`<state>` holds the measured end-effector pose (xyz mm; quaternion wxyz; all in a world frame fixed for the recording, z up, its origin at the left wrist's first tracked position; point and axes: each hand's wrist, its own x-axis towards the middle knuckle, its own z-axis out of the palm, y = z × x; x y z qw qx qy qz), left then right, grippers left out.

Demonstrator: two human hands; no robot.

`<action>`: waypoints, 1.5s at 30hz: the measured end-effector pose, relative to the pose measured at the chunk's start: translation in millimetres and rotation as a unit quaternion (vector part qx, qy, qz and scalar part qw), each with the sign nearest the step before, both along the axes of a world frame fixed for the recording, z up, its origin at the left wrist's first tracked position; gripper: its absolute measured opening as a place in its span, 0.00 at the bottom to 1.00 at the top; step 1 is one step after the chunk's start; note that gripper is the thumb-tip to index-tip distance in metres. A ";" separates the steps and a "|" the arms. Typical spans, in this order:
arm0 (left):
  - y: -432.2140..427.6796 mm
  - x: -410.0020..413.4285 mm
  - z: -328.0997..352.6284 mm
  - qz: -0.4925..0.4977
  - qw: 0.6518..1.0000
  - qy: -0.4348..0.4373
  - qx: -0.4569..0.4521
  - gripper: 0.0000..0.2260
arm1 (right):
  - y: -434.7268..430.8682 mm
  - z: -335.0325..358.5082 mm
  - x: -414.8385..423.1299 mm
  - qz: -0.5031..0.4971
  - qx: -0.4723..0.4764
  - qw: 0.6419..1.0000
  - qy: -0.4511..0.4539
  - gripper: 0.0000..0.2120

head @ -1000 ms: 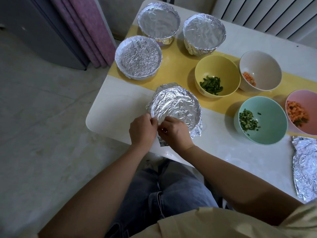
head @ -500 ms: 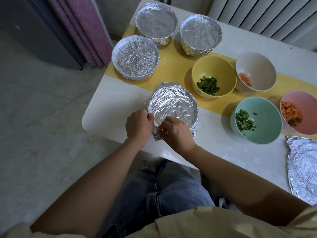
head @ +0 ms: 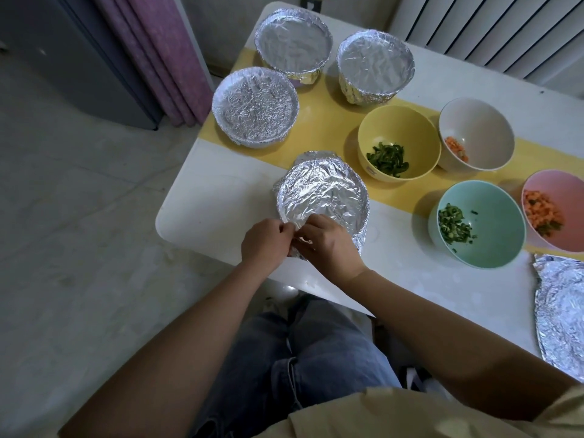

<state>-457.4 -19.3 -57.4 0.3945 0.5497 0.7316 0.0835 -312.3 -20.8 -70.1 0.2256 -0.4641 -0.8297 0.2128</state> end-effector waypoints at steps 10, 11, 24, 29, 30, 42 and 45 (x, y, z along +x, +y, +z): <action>11.9 3.3 -1.6 -0.001 0.998 0.065 0.019 0.17 | 1.6 2.3 -1.2 -0.002 0.013 1.000 -0.020 0.04; 11.9 2.8 -2.3 -0.002 0.998 0.063 0.016 0.17 | 1.0 1.8 -1.6 -0.004 0.017 1.000 -0.017 0.06; 17.3 -0.2 5.3 -0.022 0.997 0.072 -0.005 0.19 | 1.0 2.7 7.7 0.037 0.069 0.995 -0.055 0.08; 6.3 0.0 1.9 0.029 0.999 0.007 0.019 0.18 | -5.3 -0.1 14.3 0.037 0.062 0.996 -0.052 0.11; 4.0 0.1 0.4 0.032 0.999 0.003 0.027 0.18 | -7.0 -0.4 16.8 0.043 0.053 0.996 -0.060 0.09; 7.7 17.5 -2.7 0.210 0.972 -0.105 -0.003 0.22 | 0.5 3.5 -0.7 -0.006 0.045 0.998 -0.040 0.06; 12.3 26.2 -5.7 0.243 0.961 -0.127 -0.033 0.16 | 0.6 6.3 -6.0 -0.021 0.040 0.999 -0.023 0.07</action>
